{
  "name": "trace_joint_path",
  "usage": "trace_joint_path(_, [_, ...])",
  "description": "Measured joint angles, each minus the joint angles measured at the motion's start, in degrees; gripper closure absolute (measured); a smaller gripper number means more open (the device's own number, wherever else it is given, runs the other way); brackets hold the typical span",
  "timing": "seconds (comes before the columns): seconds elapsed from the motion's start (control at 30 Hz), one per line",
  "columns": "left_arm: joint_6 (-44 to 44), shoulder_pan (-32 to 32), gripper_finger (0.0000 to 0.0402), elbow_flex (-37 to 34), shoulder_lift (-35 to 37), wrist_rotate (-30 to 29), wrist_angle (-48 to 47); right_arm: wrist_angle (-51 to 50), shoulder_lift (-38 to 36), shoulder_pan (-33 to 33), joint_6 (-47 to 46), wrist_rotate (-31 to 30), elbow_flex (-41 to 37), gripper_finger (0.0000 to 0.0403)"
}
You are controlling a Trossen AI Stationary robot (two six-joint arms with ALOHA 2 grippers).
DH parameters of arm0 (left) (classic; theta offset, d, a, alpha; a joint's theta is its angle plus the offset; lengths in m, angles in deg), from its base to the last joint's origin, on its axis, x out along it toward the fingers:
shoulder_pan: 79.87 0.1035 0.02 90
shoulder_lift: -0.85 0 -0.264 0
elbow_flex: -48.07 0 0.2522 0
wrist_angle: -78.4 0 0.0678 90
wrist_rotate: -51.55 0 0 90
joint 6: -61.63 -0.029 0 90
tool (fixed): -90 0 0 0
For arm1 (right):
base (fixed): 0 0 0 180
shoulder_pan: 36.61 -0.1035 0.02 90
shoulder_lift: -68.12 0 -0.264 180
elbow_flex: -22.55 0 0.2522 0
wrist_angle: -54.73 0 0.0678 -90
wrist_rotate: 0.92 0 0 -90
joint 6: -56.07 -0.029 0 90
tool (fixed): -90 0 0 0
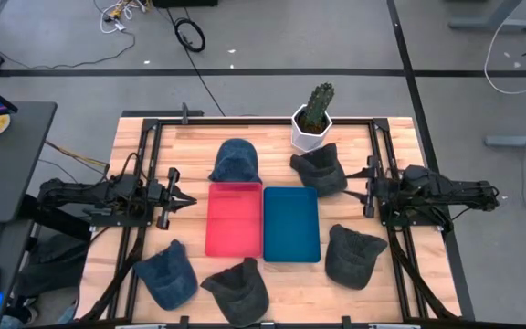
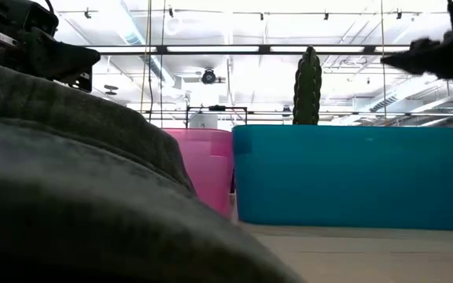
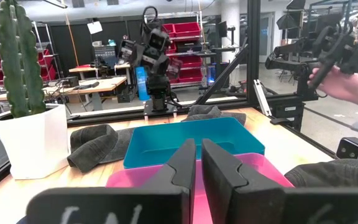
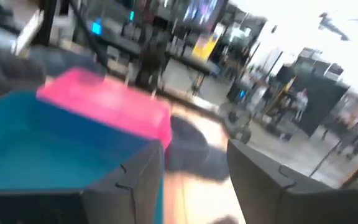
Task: Pick & Place hat
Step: Put the bottom right gray cap into the blue bin
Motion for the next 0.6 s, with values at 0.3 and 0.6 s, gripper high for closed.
trace_joint_path(0.3, [0.0, 0.0, 0.0371, 0.0, 0.0, 0.0, 0.0, 22.3, 0.0, -0.1, -5.5, 2.8, 0.0, 0.0215])
trace_joint_path(0.6, [0.0, 0.0, 0.0371, 0.0, 0.0, 0.0, 0.0, 53.6, 0.0, -0.1, -7.7, 4.7, 1.8, 0.0215])
